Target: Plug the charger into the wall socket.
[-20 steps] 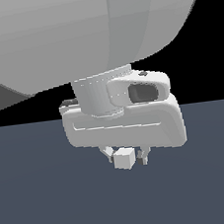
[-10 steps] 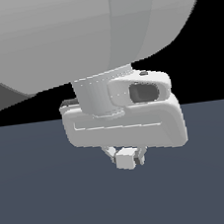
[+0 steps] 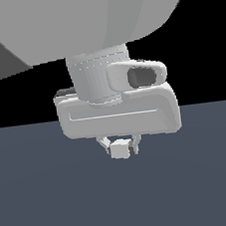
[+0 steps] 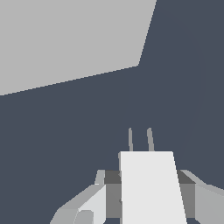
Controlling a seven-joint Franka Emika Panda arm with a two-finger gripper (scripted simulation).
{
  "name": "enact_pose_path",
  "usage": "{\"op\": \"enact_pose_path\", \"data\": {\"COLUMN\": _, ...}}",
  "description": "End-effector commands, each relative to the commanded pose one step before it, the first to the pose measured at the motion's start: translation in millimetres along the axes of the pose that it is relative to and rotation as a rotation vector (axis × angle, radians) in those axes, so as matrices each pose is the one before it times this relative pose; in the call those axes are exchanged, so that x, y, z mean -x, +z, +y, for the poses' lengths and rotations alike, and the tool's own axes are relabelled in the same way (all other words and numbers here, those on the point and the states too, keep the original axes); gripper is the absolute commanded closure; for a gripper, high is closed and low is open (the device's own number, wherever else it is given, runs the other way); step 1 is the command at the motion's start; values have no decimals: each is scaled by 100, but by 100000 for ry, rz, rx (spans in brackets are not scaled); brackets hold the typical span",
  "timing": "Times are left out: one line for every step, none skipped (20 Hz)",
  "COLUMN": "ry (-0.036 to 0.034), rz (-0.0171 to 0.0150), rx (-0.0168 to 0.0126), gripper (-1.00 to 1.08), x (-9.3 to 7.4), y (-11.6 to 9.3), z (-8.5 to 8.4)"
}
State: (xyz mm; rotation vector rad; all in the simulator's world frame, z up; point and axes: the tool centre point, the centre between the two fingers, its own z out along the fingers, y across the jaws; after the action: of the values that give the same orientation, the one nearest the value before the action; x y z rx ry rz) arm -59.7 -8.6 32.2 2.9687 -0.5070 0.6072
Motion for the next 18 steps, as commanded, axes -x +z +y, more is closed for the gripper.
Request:
{"op": "enact_pose_path", "data": {"ry": -4067, "rz": 273, "rx": -1664, "gripper": 108, "x": -534, "y": -1021, "z": -430}}
{"op": "enact_pose_path", "data": {"ry": -1878, "rz": 68, "rx": -760, "gripper": 108, "x": -225, "y": -456, "z": -202}}
{"op": "enact_pose_path", "data": {"ry": -1895, "rz": 64, "rx": -768, "gripper": 108, "x": -228, "y": -460, "z": -205}}
{"op": "enact_pose_path", "data": {"ry": -1881, "rz": 57, "rx": -766, "gripper": 108, "x": -226, "y": -457, "z": -206}}
{"op": "enact_pose_path", "data": {"ry": -1840, "rz": 48, "rx": -754, "gripper": 108, "x": -221, "y": -447, "z": -203}}
{"op": "enact_pose_path", "data": {"ry": -1782, "rz": 35, "rx": -739, "gripper": 108, "x": -213, "y": -433, "z": -200}}
{"op": "enact_pose_path", "data": {"ry": -1709, "rz": 24, "rx": -716, "gripper": 108, "x": -204, "y": -415, "z": -194}}
{"op": "enact_pose_path", "data": {"ry": -1569, "rz": 15, "rx": -664, "gripper": 108, "x": -188, "y": -382, "z": -181}}
{"op": "enact_pose_path", "data": {"ry": -1421, "rz": 6, "rx": -608, "gripper": 108, "x": -170, "y": -345, "z": -166}}
{"op": "enact_pose_path", "data": {"ry": -1275, "rz": -6, "rx": -557, "gripper": 108, "x": -151, "y": -310, "z": -152}}
{"op": "enact_pose_path", "data": {"ry": -1134, "rz": -23, "rx": -512, "gripper": 108, "x": -132, "y": -274, "z": -140}}
{"op": "enact_pose_path", "data": {"ry": -990, "rz": -37, "rx": -465, "gripper": 108, "x": -112, "y": -238, "z": -127}}
{"op": "enact_pose_path", "data": {"ry": -843, "rz": -45, "rx": -411, "gripper": 108, "x": -93, "y": -201, "z": -112}}
{"op": "enact_pose_path", "data": {"ry": -722, "rz": -46, "rx": -360, "gripper": 108, "x": -79, "y": -172, "z": -98}}
{"op": "enact_pose_path", "data": {"ry": -618, "rz": -43, "rx": -313, "gripper": 108, "x": -67, "y": -148, "z": -84}}
{"op": "enact_pose_path", "data": {"ry": -531, "rz": -40, "rx": -273, "gripper": 108, "x": -56, "y": -126, "z": -76}}
{"op": "enact_pose_path", "data": {"ry": -440, "rz": -37, "rx": -230, "gripper": 108, "x": -47, "y": -105, "z": -62}}
{"op": "enact_pose_path", "data": {"ry": -359, "rz": -34, "rx": -192, "gripper": 108, "x": -38, "y": -85, "z": -52}}
